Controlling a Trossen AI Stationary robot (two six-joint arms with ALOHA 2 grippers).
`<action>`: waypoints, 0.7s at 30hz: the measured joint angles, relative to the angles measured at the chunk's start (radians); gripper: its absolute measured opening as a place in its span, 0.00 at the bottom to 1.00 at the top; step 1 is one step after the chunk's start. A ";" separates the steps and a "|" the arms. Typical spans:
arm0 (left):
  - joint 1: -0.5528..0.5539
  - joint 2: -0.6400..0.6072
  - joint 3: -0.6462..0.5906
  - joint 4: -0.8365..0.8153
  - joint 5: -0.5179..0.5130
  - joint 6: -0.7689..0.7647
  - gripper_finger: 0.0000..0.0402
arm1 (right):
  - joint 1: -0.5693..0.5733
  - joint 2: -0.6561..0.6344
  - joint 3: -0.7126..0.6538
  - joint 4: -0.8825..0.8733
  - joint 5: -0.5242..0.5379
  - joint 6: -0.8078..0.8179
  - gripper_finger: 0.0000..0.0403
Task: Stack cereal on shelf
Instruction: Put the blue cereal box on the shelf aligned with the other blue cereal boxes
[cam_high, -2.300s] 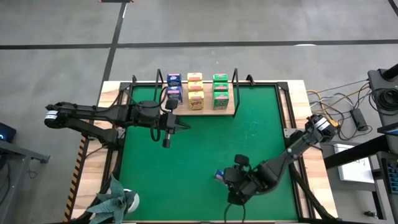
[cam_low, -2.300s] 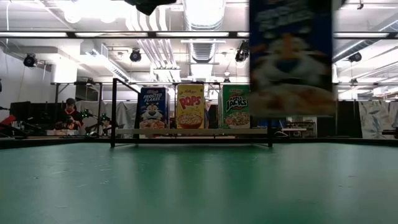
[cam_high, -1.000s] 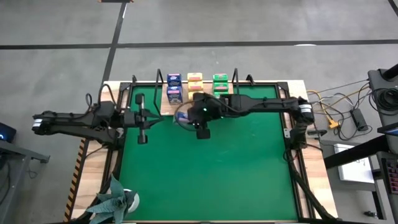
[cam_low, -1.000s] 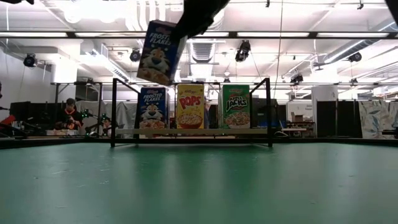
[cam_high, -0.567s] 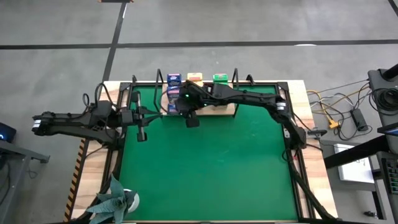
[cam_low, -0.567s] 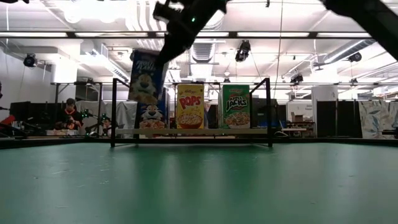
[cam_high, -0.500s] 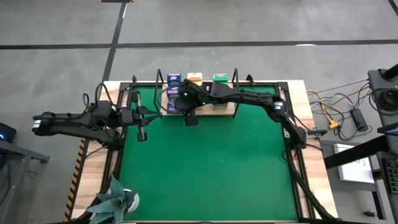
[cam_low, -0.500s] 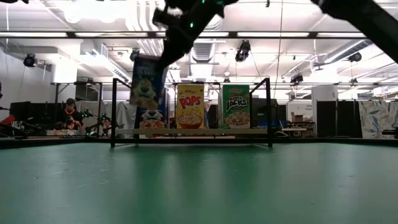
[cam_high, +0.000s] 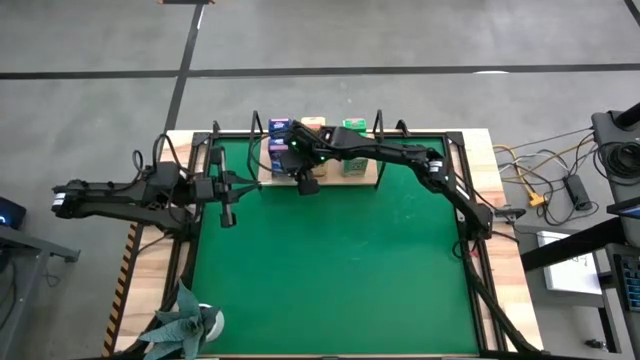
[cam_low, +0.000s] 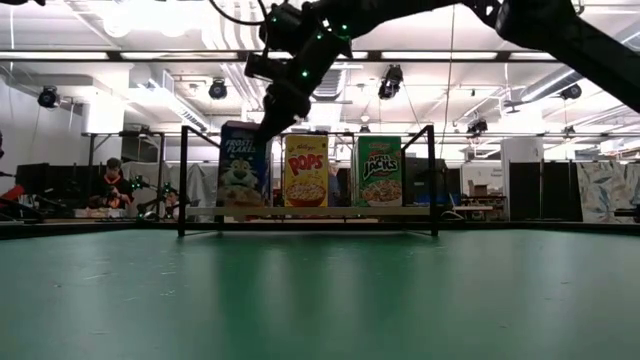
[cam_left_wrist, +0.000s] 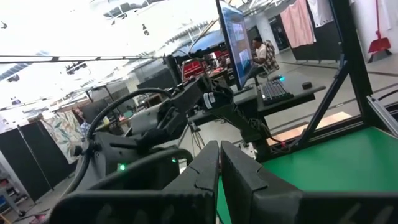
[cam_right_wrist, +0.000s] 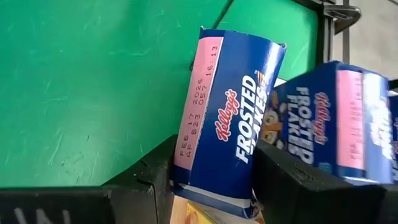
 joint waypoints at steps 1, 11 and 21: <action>0.000 0.000 0.000 -0.002 0.000 0.000 0.00 | 0.000 0.003 0.000 0.001 0.000 -0.004 0.40; 0.000 0.000 0.000 -0.004 0.000 -0.004 0.00 | 0.000 0.023 0.000 0.029 0.000 -0.008 0.52; 0.000 0.000 0.000 -0.006 0.000 -0.004 0.00 | -0.007 0.023 0.000 0.056 0.010 -0.006 0.61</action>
